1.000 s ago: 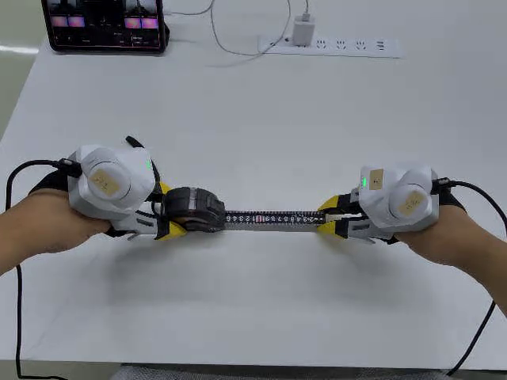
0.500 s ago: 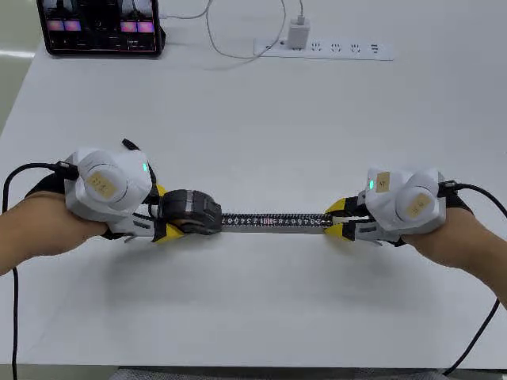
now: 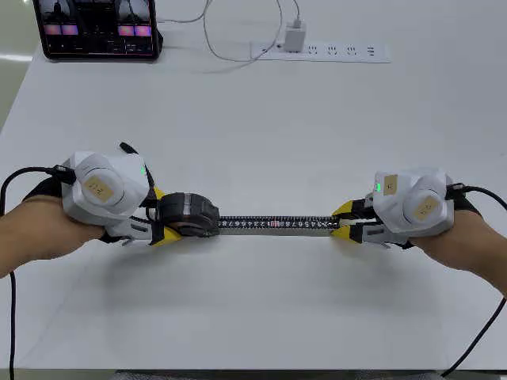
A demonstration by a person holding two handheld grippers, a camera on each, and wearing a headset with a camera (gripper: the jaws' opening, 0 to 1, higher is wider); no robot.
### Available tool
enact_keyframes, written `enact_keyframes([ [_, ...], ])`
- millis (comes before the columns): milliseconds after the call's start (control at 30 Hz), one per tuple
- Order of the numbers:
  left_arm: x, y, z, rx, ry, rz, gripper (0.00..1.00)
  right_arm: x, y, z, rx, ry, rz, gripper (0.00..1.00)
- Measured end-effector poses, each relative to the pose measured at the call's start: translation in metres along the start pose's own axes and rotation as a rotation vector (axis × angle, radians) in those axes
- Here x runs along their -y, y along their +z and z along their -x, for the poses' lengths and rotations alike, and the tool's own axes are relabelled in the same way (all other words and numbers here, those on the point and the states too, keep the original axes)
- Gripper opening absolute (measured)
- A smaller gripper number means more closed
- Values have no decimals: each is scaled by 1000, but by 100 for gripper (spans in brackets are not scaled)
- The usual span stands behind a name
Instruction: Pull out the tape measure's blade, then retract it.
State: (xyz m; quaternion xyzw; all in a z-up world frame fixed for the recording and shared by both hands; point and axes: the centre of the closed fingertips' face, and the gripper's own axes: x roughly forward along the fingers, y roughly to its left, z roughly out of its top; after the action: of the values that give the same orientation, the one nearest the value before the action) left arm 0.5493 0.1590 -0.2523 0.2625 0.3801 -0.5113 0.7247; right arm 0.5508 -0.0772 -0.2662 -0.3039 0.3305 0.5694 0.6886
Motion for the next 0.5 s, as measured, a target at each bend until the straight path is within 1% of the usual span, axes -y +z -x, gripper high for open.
enact_keyframes([
  [367,0,0,0,0,-1,-2,27,0,-7,9,-19,-8,-2,8],
  [500,-1,0,-1,1,-1,-1,27,0,-11,12,-27,-11,-3,8],
])
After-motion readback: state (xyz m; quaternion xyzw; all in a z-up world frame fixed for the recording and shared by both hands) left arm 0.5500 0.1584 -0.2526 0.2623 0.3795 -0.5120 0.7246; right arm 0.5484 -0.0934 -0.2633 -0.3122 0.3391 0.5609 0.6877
